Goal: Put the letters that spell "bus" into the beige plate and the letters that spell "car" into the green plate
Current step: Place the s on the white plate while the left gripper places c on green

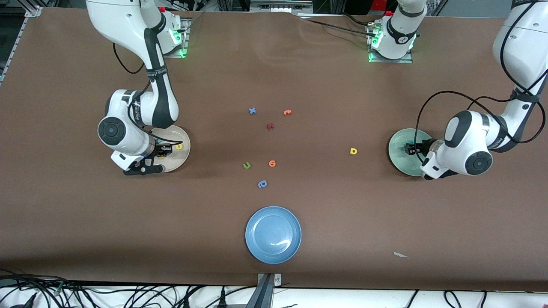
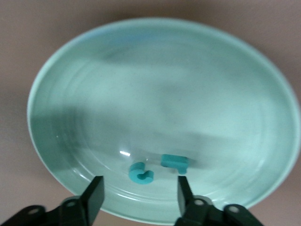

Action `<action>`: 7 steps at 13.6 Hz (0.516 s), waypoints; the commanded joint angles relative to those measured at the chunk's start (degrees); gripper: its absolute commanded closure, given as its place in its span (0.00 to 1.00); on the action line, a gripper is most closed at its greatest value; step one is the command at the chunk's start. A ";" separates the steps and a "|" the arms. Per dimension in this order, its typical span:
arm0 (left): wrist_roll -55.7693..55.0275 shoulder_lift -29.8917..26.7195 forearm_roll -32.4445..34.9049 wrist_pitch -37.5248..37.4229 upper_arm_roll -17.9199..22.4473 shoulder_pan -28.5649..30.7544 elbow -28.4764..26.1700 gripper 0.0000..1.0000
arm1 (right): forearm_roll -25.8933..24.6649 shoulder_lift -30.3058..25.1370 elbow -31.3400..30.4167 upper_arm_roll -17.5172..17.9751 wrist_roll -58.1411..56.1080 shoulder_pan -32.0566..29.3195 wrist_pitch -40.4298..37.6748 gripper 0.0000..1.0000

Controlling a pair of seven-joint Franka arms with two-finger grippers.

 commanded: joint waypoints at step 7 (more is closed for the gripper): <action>-24.00 -0.54 -2.00 8.13 -8.80 -5.83 -0.36 0.00 | 0.17 0.35 1.54 0.90 -0.57 -0.06 -2.13 0.15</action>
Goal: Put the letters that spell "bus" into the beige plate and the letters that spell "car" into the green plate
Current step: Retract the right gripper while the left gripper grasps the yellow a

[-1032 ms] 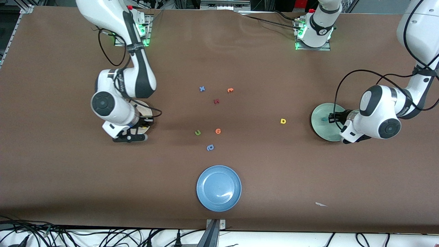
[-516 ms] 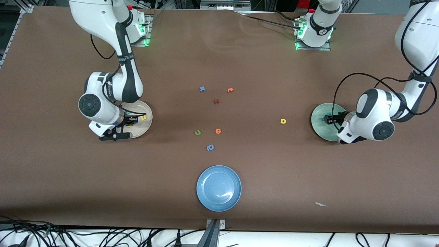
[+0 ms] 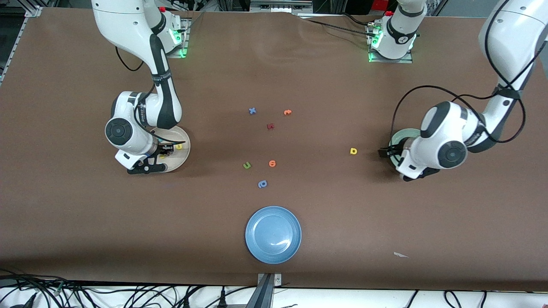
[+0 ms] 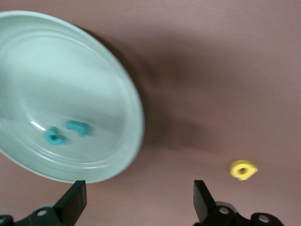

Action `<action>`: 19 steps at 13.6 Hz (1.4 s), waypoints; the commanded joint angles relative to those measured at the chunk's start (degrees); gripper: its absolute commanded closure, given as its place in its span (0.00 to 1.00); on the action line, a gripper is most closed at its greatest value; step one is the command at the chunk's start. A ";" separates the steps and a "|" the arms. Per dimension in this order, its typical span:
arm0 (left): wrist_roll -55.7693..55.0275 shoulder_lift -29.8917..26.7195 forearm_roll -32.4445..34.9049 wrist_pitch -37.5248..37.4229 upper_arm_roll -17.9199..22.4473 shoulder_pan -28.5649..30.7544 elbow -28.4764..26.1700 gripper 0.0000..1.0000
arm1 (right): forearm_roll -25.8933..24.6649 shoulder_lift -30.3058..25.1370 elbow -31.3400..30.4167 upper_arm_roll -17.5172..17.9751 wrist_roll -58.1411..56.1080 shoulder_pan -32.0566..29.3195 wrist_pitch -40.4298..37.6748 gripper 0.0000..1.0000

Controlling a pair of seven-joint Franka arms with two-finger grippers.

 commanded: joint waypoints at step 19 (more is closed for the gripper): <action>-20.67 5.83 2.58 19.61 1.51 -7.48 -6.02 0.32 | -3.11 -2.44 50.78 -16.24 -0.24 0.00 -49.02 0.00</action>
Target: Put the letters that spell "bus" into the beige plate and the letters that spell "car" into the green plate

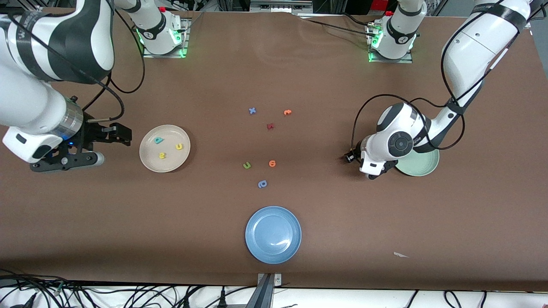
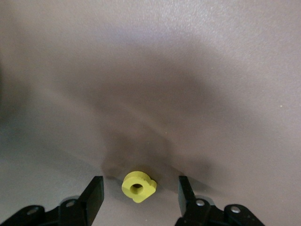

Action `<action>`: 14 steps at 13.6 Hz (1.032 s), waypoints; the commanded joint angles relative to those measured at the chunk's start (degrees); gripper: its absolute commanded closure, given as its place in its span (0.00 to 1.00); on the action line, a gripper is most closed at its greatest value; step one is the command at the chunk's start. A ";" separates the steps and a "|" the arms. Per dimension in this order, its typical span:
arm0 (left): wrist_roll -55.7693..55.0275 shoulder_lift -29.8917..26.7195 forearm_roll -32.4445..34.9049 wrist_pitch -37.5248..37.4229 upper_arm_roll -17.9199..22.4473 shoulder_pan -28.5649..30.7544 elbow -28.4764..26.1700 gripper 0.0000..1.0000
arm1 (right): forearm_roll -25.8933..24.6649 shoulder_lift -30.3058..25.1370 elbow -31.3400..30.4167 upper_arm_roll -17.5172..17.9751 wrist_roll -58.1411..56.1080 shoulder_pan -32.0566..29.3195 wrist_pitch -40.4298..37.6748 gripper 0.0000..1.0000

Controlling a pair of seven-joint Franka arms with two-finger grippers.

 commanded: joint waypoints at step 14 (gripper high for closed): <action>1.28 -3.29 1.69 -1.85 -0.44 2.18 -0.35 0.91 | -2.67 -8.38 -1.19 7.35 -0.06 -9.12 -6.03 0.00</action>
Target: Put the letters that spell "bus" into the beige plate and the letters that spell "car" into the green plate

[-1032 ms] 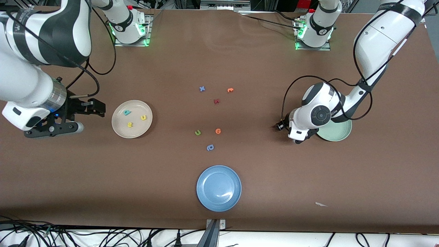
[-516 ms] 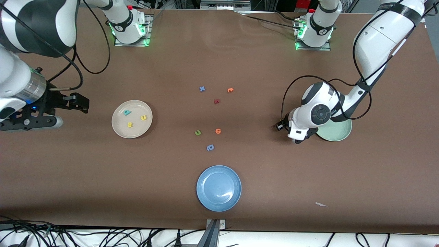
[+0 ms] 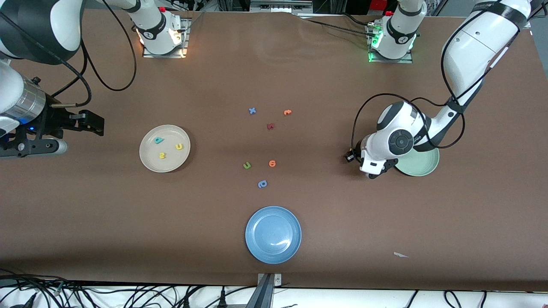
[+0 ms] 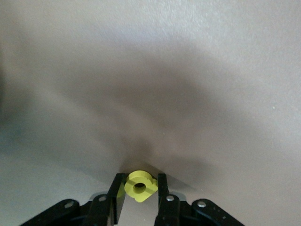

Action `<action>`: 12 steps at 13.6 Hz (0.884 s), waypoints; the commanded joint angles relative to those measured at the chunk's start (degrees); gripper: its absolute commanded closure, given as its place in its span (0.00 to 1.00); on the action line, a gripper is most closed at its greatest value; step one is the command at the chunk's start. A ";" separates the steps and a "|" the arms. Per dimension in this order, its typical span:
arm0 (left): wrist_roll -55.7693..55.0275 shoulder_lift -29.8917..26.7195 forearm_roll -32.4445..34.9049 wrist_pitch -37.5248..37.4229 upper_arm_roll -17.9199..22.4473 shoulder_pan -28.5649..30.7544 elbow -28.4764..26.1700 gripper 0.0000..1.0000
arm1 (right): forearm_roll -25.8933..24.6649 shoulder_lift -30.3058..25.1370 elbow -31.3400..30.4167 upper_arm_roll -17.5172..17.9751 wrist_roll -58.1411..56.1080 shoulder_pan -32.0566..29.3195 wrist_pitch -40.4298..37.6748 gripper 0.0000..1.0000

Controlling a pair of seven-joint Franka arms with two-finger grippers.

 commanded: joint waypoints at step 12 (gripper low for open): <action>29.17 -4.98 5.21 -14.50 -1.94 19.32 2.77 0.89 | -18.67 -27.42 -29.06 52.17 8.11 -40.57 16.77 0.00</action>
